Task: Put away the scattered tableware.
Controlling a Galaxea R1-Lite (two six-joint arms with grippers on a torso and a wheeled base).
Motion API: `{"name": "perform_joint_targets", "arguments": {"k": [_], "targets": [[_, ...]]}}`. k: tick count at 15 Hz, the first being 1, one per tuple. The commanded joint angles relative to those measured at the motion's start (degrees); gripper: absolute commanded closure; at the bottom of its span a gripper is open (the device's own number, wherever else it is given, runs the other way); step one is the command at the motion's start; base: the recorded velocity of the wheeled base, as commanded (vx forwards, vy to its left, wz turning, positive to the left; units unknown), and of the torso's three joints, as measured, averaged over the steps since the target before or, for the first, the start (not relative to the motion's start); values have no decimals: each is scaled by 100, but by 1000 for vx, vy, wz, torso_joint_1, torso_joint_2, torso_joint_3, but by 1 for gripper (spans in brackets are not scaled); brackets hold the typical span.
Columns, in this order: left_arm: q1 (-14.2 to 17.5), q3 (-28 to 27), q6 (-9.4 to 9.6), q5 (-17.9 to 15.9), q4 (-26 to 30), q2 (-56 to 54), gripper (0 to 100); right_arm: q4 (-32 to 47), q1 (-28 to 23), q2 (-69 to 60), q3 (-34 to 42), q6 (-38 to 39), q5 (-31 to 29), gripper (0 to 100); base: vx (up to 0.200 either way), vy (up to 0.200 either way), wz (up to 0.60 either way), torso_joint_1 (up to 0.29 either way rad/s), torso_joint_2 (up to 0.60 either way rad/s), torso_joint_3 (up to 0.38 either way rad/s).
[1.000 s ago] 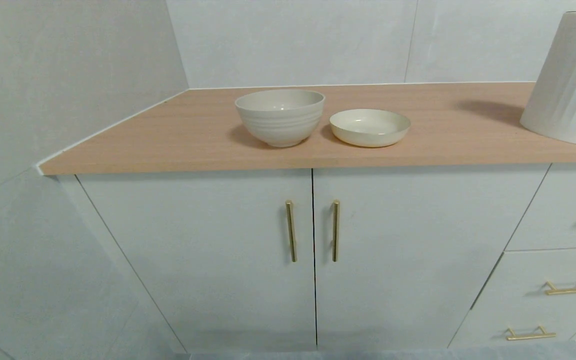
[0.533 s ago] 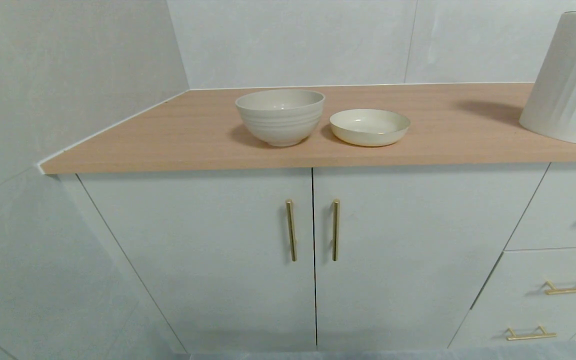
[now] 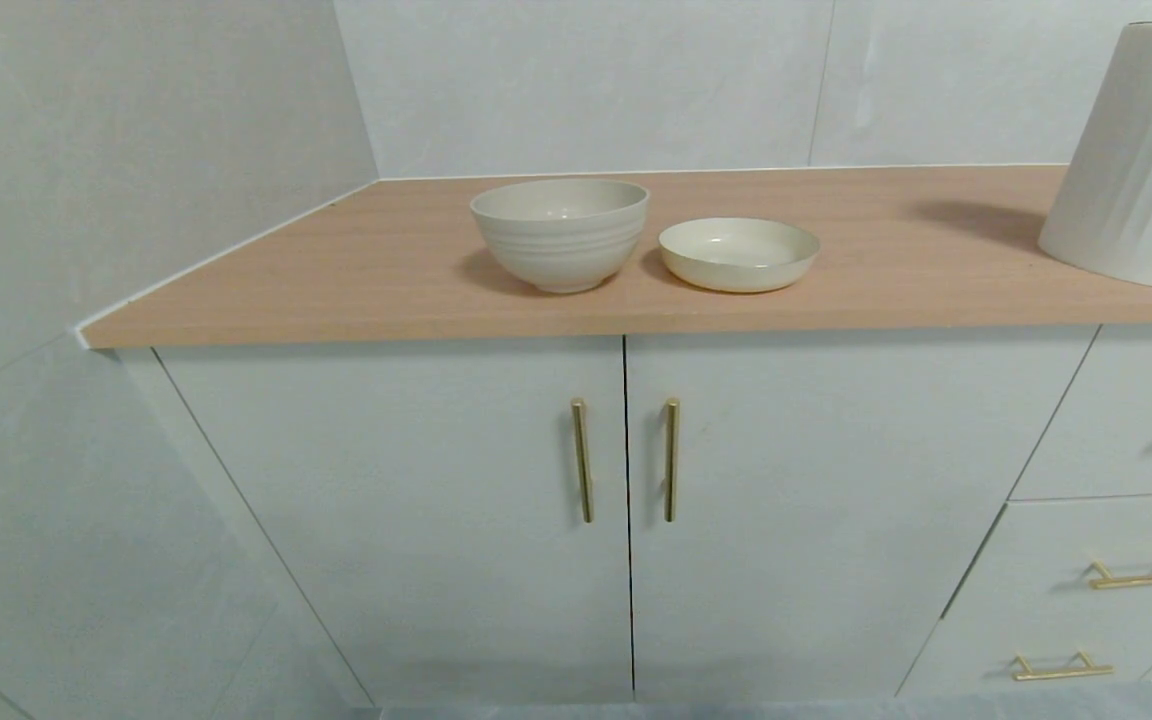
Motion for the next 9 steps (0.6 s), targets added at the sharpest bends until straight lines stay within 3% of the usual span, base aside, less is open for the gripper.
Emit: {"name": "perform_joint_targets", "arguments": {"k": [1,4,9], "targets": [[7,-6,0,2,1,0,0,54,26,166,-537,97,491,0,0,0,0,0,0,0],[7,2,-9,2,1,0,0,792,79,1106,-959,88,851,0,0,0,0,0,0,0],[-2,2,9,2,1,0,0,555,563,3313,-1416,88,1484,0,0,0,0,0,0,0]]}}
